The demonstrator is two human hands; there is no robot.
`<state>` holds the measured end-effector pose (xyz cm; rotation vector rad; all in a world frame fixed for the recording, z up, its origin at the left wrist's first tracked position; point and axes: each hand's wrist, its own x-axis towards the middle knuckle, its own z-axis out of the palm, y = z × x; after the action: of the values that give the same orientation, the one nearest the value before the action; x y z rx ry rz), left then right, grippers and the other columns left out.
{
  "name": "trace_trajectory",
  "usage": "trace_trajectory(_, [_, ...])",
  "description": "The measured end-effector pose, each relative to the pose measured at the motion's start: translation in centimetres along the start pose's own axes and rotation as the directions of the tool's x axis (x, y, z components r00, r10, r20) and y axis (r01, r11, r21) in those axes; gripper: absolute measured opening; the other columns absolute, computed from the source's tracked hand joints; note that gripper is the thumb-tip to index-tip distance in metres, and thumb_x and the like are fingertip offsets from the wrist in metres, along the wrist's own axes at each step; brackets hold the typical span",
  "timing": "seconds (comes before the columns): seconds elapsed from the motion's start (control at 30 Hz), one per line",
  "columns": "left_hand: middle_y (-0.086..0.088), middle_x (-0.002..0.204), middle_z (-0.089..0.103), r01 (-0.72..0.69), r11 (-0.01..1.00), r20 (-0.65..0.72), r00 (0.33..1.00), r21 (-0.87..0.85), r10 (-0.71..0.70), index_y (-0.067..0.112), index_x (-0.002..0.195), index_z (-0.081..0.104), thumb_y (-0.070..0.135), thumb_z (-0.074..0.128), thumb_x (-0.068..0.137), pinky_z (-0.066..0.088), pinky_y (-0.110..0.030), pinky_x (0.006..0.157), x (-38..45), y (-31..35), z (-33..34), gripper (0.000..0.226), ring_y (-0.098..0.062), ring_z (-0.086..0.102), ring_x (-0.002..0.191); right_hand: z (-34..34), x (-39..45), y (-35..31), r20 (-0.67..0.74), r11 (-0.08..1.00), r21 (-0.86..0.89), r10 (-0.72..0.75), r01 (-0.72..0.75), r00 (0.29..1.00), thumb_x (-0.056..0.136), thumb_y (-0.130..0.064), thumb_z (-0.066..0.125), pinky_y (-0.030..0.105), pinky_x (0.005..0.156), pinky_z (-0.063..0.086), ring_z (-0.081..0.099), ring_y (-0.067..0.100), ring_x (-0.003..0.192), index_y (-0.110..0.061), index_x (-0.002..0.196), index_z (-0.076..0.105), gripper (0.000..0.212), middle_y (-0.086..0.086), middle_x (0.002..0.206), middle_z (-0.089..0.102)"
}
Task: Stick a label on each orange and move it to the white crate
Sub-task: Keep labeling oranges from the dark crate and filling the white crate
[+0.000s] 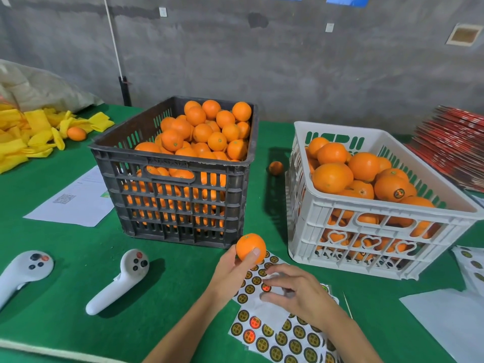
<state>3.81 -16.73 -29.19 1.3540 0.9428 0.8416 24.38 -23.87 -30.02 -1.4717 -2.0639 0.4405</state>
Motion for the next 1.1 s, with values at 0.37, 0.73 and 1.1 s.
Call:
trace_trajectory(0.37, [0.022, 0.113, 0.074, 0.008, 1.000, -0.004, 1.000, 0.017, -0.008, 0.059, 0.111, 0.067, 0.080, 0.068, 0.078, 0.049, -0.014, 0.085, -0.3, 0.4, 0.0, 0.040, -0.002, 0.071, 0.108, -0.4, 0.2, -0.2, 0.057, 0.995, -0.092, -0.030, 0.035, 0.998, 0.093, -0.070, 0.057, 0.024, 0.096, 0.051, 0.058, -0.004, 0.115, -0.032, 0.117, 0.077, 0.050, -0.024, 0.137, 0.056])
trace_trajectory(0.73, [0.024, 0.110, 0.074, 0.029, 0.999, -0.039, 0.999, 0.044, -0.027, 0.044, 0.117, 0.065, 0.064, 0.066, 0.089, 0.050, -0.007, 0.079, -0.5, 0.7, 0.1, 0.034, -0.003, 0.072, 0.106, -1.1, 0.5, -1.0, 0.065, 0.945, -0.243, -0.210, 0.220, 0.975, 0.105, -0.044, 0.054, 0.031, 0.085, 0.056, 0.065, 0.007, 0.099, -0.021, 0.111, 0.078, 0.034, -0.010, 0.117, 0.067])
trace_trajectory(1.1, [0.020, 0.119, 0.074, 0.031, 0.999, -0.014, 0.999, 0.010, -0.031, 0.044, 0.127, 0.063, 0.070, 0.068, 0.087, 0.050, -0.026, 0.094, -0.4, 0.5, 0.0, 0.048, -0.006, 0.072, 0.110, -1.0, 0.2, -0.9, 0.069, 0.966, -0.185, -0.170, 0.180, 0.983, 0.104, -0.050, 0.055, 0.009, 0.083, 0.044, 0.053, -0.016, 0.084, -0.024, 0.117, 0.075, 0.035, -0.016, 0.120, 0.061])
